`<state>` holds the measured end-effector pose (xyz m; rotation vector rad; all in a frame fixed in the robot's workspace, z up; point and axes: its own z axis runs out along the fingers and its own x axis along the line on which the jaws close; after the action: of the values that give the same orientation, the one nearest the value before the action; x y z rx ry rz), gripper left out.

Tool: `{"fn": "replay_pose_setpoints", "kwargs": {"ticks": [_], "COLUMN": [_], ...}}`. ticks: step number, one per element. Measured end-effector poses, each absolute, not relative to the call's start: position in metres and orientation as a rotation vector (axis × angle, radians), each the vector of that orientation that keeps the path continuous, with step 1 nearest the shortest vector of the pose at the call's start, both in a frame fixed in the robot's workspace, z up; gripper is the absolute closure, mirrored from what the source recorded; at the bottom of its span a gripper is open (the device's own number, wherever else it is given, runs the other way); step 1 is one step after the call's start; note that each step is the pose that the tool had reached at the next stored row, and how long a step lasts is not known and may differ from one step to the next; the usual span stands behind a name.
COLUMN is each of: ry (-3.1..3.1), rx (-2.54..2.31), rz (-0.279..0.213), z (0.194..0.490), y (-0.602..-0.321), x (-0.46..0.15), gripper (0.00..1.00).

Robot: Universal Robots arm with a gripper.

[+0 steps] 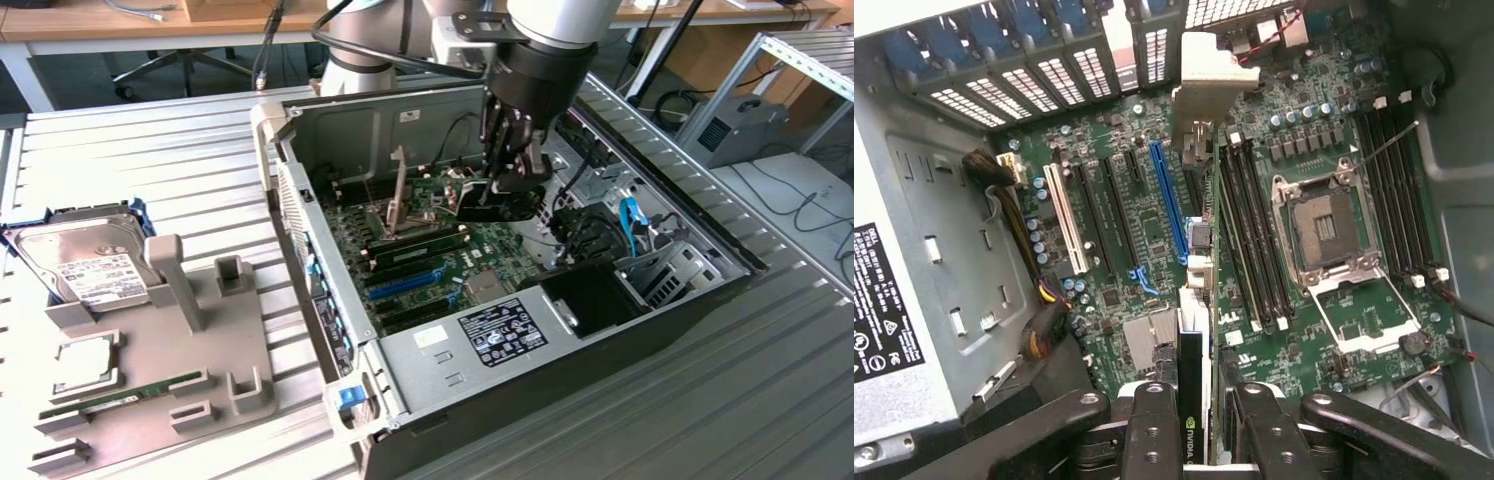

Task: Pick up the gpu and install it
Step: 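Insert the gpu into the slot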

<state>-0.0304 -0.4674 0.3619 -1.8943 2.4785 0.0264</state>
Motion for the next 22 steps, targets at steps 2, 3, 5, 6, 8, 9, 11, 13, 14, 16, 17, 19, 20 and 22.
{"fn": "replay_pose_setpoints", "kwargs": {"ticks": [2, 3, 5, 6, 8, 9, 11, 13, 14, 16, 17, 19, 20, 22], "ry": [2.469, 2.466, 2.459, 2.455, 2.449, 2.445, 2.439, 2.432, 2.429, 2.421, 2.417, 2.410, 2.405, 2.397], "rx": [-1.907, -1.911, -1.920, -1.925, -1.933, -1.937, -1.945, -1.954, -1.958, -1.968, -1.973, -1.982, -1.988, -1.997], "rz": [0.027, 0.027, 0.027, 0.027, 0.027, 0.027, 0.027, 0.027, 0.027, 0.027, 0.028, 0.028, 0.028, 0.028], "z": [0.3619, 0.3619, 0.3619, 0.3619, 0.3619, 0.3619, 0.3619, 0.3619, 0.3619, 0.3619, 0.3619, 0.3619, 0.3619, 0.3619], "y": [-0.4673, -0.4673, -0.4674, -0.4673, -0.4674, -0.4674, -0.4673, -0.4673, -0.4673, -0.4673, -0.4673, -0.4673, -0.4673, -0.4673], "x": [-0.0304, -0.0304, -0.0304, -0.0304, -0.0304, -0.0304, -0.0304, -0.0304, -0.0304, -0.0304, -0.0304, -0.0304, -0.0304, -0.0304], "gripper": [0.74, 0.74, 0.74, 0.74, 0.74, 0.74, 0.74, 0.74, 0.74, 0.74, 0.74, 0.74, 0.74, 0.74]}}
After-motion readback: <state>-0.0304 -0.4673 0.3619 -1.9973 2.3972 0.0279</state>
